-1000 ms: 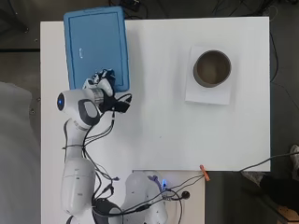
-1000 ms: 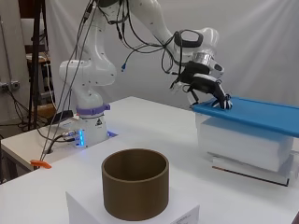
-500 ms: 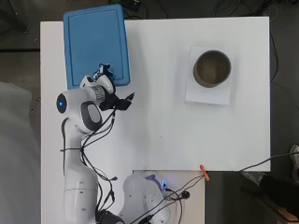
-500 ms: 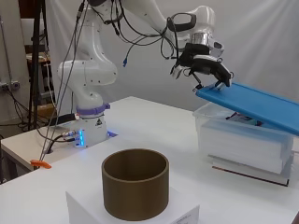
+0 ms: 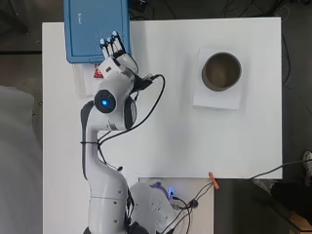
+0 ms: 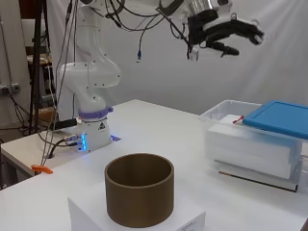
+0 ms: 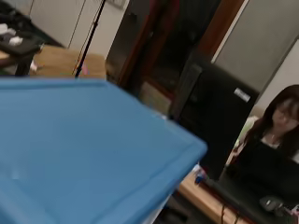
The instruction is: Teleoperate dual arm-hand system to remove items from a box
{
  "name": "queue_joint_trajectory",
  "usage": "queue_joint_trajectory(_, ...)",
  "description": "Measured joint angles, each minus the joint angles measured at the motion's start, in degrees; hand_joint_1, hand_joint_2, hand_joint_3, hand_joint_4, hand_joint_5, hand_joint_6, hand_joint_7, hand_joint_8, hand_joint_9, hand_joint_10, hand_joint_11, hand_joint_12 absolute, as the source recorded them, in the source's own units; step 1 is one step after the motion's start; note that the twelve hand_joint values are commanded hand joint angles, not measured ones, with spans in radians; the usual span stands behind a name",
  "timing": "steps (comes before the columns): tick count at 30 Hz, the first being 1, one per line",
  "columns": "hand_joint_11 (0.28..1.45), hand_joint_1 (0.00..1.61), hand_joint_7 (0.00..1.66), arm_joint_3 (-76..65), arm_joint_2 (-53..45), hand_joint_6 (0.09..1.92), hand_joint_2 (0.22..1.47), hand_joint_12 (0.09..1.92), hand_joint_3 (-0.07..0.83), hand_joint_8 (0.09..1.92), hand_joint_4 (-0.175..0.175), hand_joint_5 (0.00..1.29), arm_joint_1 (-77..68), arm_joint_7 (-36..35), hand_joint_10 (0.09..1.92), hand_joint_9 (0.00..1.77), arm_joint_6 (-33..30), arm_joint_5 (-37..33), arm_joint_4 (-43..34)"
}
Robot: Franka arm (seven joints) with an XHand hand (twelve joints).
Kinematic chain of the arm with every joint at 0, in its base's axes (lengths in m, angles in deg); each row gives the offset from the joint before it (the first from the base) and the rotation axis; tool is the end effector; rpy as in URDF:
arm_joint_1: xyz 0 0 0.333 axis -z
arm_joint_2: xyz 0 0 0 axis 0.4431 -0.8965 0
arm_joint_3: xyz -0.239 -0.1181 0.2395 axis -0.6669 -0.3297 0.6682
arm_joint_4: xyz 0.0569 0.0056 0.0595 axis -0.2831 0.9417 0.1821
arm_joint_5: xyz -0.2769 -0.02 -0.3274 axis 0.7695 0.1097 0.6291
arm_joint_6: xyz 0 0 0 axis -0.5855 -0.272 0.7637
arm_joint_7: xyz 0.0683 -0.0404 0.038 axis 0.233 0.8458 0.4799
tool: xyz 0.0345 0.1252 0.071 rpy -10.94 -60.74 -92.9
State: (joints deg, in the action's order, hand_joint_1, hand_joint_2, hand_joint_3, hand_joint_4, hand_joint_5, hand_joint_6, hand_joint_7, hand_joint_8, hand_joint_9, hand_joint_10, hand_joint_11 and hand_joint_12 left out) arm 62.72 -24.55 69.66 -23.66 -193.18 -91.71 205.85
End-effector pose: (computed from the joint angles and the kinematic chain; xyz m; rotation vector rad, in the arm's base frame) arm 0.5545 0.1007 0.5614 1.9463 1.7266 0.3872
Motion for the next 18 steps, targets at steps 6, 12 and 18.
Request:
queue_joint_trajectory(6,0.57,0.2,0.74,-5.52,-7.81,0.09,1.11,0.09,-0.014,0.09,0.023,0.58,-6.28,5.19,0.09,0.84,30.22,-6.87,-11.39)
queue_joint_trajectory(12,0.53,0.3,0.76,-6.89,-25.88,0.09,1.07,0.09,-0.009,0.09,0.018,0.6,-10.0,12.87,0.09,0.83,54.5,-6.28,-16.03)
queue_joint_trajectory(18,0.7,0.34,1.02,-9.48,-35.42,0.09,1.07,0.09,-0.001,0.09,-0.019,0.6,-17.2,21.37,0.09,1.09,53.5,-1.52,-21.95)
